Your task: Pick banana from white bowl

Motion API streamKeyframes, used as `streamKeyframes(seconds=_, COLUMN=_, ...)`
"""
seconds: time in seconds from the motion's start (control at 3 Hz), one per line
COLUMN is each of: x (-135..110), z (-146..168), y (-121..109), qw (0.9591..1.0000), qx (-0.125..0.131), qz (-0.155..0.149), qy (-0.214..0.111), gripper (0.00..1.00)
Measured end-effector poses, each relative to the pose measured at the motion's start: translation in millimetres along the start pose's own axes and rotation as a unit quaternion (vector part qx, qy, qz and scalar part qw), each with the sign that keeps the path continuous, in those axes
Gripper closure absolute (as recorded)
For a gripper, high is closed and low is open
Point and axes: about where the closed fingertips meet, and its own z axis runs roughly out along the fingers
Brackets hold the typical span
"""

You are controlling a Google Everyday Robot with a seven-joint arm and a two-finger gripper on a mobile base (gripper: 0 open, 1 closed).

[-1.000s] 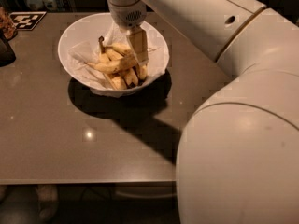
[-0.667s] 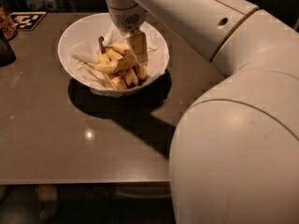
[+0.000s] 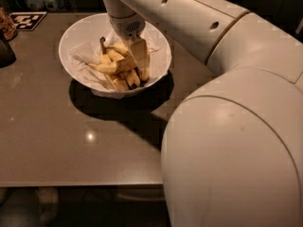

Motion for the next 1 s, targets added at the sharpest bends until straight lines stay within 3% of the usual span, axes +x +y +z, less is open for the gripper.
streamKeyframes(seconds=0.33, x=-2.9, z=12.7, y=1.9, qw=0.9999, qx=-0.014, qz=-0.005, qy=0.001, gripper=0.35)
streamKeyframes(seconds=0.67, x=-5.2, z=18.2, y=4.0, qw=0.9998, qx=-0.017, qz=-0.010, qy=0.003, gripper=0.53)
streamKeyframes(seconds=1.0, x=-5.1, z=18.1, y=4.0, qw=0.9998, qx=-0.017, qz=-0.010, qy=0.003, gripper=0.78)
